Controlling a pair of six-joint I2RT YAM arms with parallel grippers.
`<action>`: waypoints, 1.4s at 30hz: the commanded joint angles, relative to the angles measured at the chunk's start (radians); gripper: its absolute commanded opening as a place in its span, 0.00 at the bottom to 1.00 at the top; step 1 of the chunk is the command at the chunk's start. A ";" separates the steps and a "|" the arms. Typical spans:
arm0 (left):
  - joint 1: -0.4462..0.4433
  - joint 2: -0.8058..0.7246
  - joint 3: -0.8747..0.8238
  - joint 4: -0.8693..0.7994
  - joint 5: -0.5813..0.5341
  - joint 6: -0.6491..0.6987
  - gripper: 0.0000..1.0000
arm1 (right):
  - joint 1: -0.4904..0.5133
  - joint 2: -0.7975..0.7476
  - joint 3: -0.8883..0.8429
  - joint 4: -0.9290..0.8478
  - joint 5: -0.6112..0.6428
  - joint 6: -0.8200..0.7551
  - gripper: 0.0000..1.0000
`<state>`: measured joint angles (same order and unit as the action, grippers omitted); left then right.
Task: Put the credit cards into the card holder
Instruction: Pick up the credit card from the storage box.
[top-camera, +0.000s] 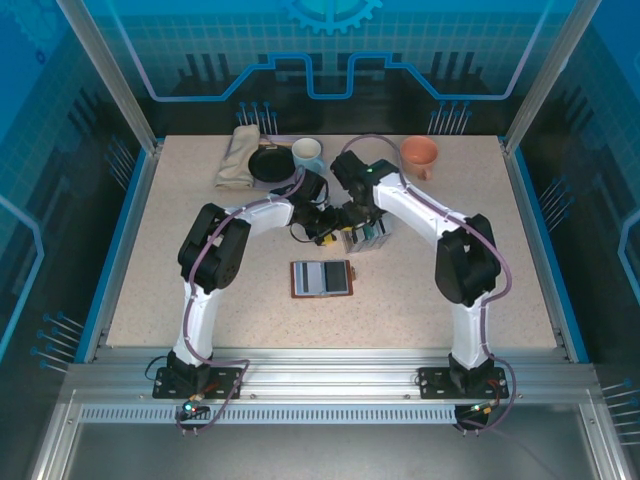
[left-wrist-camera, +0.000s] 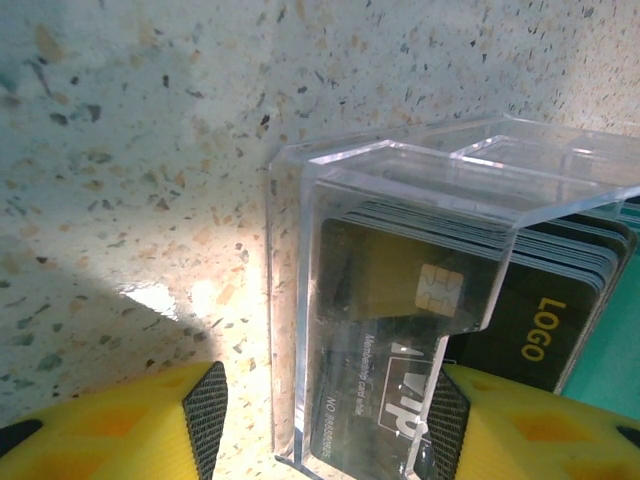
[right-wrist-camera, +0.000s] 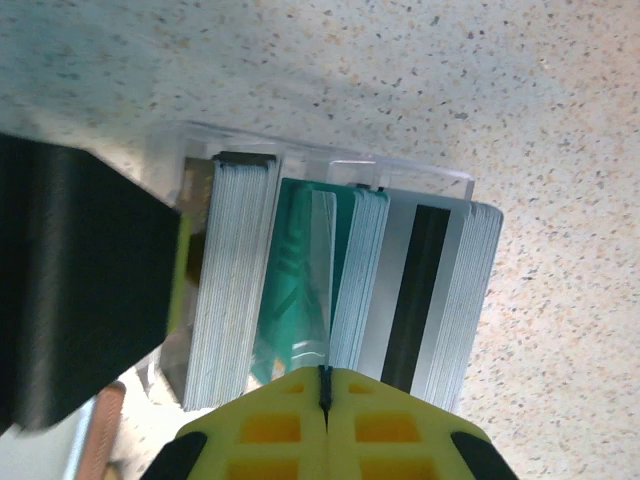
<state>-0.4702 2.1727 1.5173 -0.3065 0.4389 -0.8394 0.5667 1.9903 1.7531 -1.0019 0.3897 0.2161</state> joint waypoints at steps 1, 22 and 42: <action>0.000 -0.066 -0.042 -0.022 0.009 -0.003 0.60 | -0.034 -0.105 -0.027 -0.016 -0.115 0.039 0.00; 0.078 -0.429 -0.322 0.575 0.354 -0.254 0.81 | -0.237 -0.512 -0.447 0.558 -0.987 0.429 0.00; 0.067 -0.473 -0.324 0.709 0.465 -0.303 0.20 | -0.312 -0.478 -0.513 0.630 -1.062 0.495 0.03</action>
<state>-0.3973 1.7435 1.1969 0.3473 0.8536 -1.1313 0.2672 1.5093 1.2572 -0.3866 -0.6441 0.6971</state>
